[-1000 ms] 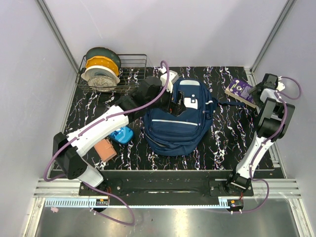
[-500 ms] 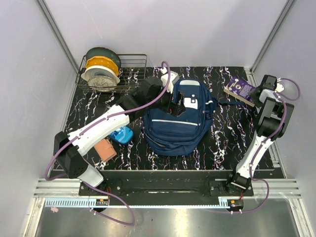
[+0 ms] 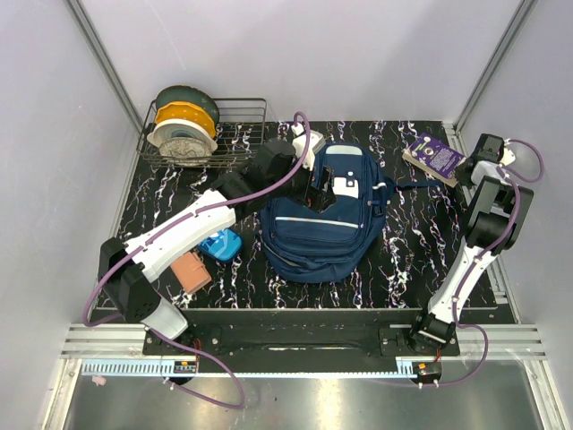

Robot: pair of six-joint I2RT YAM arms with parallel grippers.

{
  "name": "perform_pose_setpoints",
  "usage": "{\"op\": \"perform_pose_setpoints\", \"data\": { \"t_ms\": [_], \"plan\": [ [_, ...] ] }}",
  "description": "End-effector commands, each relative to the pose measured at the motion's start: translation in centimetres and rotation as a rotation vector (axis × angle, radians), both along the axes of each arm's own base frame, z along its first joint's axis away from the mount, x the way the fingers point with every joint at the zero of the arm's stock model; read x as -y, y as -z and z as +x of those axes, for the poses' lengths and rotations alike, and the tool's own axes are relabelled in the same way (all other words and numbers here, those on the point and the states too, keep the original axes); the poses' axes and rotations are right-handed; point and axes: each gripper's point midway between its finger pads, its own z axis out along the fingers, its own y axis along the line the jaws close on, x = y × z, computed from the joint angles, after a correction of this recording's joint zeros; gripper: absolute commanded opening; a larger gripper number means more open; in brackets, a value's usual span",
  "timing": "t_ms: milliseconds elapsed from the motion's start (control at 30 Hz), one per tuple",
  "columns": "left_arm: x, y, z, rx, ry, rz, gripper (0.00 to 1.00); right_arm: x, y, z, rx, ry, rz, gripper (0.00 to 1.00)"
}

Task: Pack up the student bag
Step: Move the book to the center of the board.

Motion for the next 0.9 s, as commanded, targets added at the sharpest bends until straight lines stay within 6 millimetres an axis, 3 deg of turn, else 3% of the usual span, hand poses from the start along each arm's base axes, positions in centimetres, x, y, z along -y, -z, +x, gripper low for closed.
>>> {"op": "perform_pose_setpoints", "data": {
  "t_ms": [0, 233, 433, 633, 800, 867],
  "plan": [
    [0.6, -2.1, 0.3, 0.043, 0.028, -0.050, 0.92, -0.7, 2.4, -0.8, -0.066, -0.030, 0.043, 0.00],
    [0.6, -2.2, 0.2, 0.044, 0.028, -0.051, 0.91, -2.2, 1.5, -1.5, -0.040, -0.074, 0.077, 0.00],
    [0.4, -2.8, 0.2, 0.059, 0.023, -0.064, 0.91, -4.1, -0.1, -4.7, -0.027, -0.086, 0.086, 0.00],
    [0.1, -3.5, -0.1, 0.078, 0.023, -0.092, 0.92, -7.2, -0.3, -10.5, -0.051, -0.103, 0.117, 0.00],
    [0.8, -4.3, 0.2, 0.112, 0.048, -0.120, 0.98, -10.7, -0.6, -17.6, -0.063, -0.095, 0.141, 0.00],
    [1.6, -5.6, 0.7, 0.135, 0.068, -0.143, 0.99, -12.2, -1.2, -20.7, -0.065, -0.099, 0.151, 0.00]
  ]
}}
